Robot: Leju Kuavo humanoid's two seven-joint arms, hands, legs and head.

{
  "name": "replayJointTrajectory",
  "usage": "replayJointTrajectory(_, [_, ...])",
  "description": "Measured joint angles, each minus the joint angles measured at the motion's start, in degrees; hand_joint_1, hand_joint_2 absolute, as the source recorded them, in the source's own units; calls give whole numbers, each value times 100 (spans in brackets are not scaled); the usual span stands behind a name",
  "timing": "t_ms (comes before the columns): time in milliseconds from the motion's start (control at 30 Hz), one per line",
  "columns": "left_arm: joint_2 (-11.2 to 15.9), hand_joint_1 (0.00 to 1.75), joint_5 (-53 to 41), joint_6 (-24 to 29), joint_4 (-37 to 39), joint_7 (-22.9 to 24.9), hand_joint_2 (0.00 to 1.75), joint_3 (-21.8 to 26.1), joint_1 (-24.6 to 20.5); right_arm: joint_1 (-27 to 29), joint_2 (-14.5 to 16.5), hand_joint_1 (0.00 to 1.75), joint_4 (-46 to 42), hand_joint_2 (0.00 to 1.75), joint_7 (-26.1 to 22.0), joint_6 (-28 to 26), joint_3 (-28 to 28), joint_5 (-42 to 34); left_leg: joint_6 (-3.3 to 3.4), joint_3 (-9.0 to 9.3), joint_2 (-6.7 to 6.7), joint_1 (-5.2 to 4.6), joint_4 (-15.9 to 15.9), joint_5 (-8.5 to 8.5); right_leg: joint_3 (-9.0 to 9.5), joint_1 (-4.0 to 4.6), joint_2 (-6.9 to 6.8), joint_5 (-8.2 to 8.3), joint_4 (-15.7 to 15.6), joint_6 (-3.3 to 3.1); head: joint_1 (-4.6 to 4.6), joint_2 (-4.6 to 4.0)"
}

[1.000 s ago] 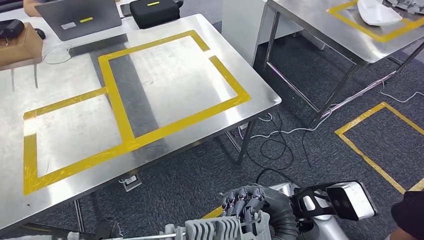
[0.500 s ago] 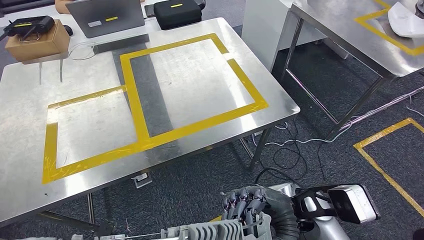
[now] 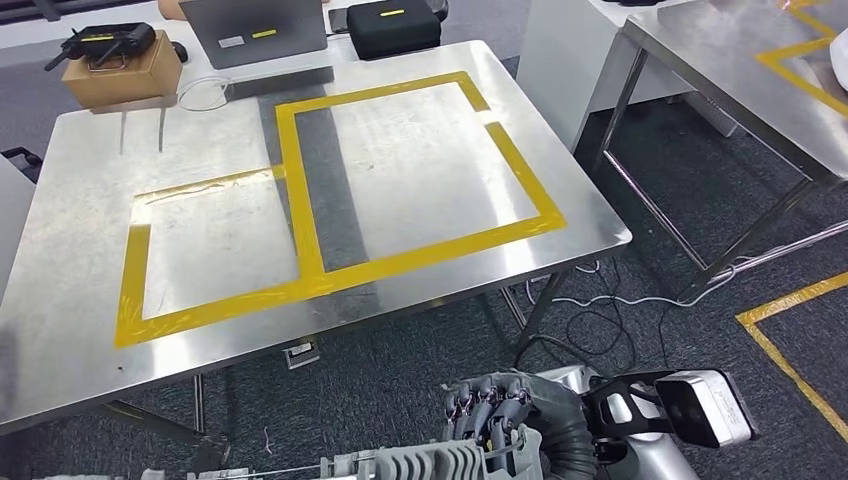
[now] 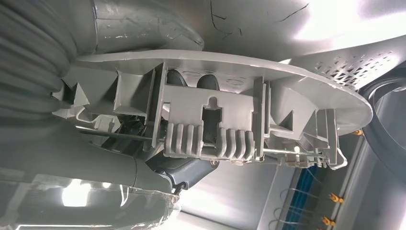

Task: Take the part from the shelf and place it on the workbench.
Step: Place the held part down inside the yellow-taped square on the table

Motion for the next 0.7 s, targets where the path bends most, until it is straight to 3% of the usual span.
replayJointTrajectory(67, [-1, 0, 5, 18, -11, -3, 175, 1, 12, 3, 1, 175, -2, 175, 43, -46, -4, 8, 76, 86, -30, 23, -96, 42, -75, -8, 73, -112, 187, 22, 14, 0])
replayJointTrajectory(167, [-13, 0, 40, 21, -19, -15, 175, 1, 23, 47, 2, 175, -3, 175, 160, -226, -19, 147, 129, 136, -81, 24, -142, 61, -605, -29, 229, -535, 1245, -19, 27, 0])
replayJointTrajectory(200, [-14, 0, 57, 16, -19, -24, 175, 1, 36, 65, 1, 175, -3, 175, 195, -287, -29, 227, 131, 135, -104, 21, -140, 56, -783, -34, 243, -618, 1554, -7, 26, 0])
replayJointTrajectory(233, [-14, 0, 72, 7, -19, -34, 175, 2, 49, 76, -3, 175, -2, 175, 224, -340, -52, 299, 130, 135, -130, 19, -135, 51, -870, -41, 249, -612, 1666, 28, 26, 0])
replayJointTrajectory(267, [-15, 0, 84, -5, -19, -45, 175, 2, 60, 76, -9, 175, -2, 175, 244, -384, -89, 351, 122, 135, -159, 20, -127, 45, -834, -51, 251, -507, 1529, 80, 26, 0])
replayJointTrajectory(333, [-21, 0, 98, -23, -19, -65, 175, 3, 72, 46, -20, 175, -2, 175, 257, -456, -188, 394, 85, 136, -215, 23, -91, 18, -490, -76, 252, -150, 721, 168, 28, 0])
replayJointTrajectory(400, [-27, 0, 108, -27, -19, -85, 175, 3, 84, -1, -20, 175, -8, 175, 256, -535, -308, 444, 27, 119, -250, 2, -38, -24, -201, -73, 256, 79, 117, 144, 25, 0])
replayJointTrajectory(467, [-29, 0, 123, -26, -19, -99, 175, 4, 111, -40, -20, 175, -14, 175, 254, -619, -459, 530, -25, 105, -259, -9, -18, -45, -153, -44, 261, 115, 37, 62, 19, 0])
replayJointTrajectory(567, [-45, 0, 152, -12, -21, -109, 175, 6, 160, -121, -14, 175, -17, 175, 248, -732, -698, 682, -102, 32, -231, 26, 142, -171, -141, -86, 265, 132, 25, -38, 12, 0])
replayJointTrajectory(600, [-50, 0, 158, 2, -23, -111, 175, 9, 169, -152, -7, 175, -18, 175, 241, -771, -767, 750, -132, -78, -213, 35, 385, -315, -130, -100, 265, 132, 18, -64, 8, 0])
replayJointTrajectory(700, [-64, 0, 164, 46, -38, -114, 175, 20, 204, -218, 8, 175, -17, 175, 210, -887, -950, 1002, -188, -629, -179, 45, 1530, -816, -117, -73, 262, 114, 22, -98, 1, 0])
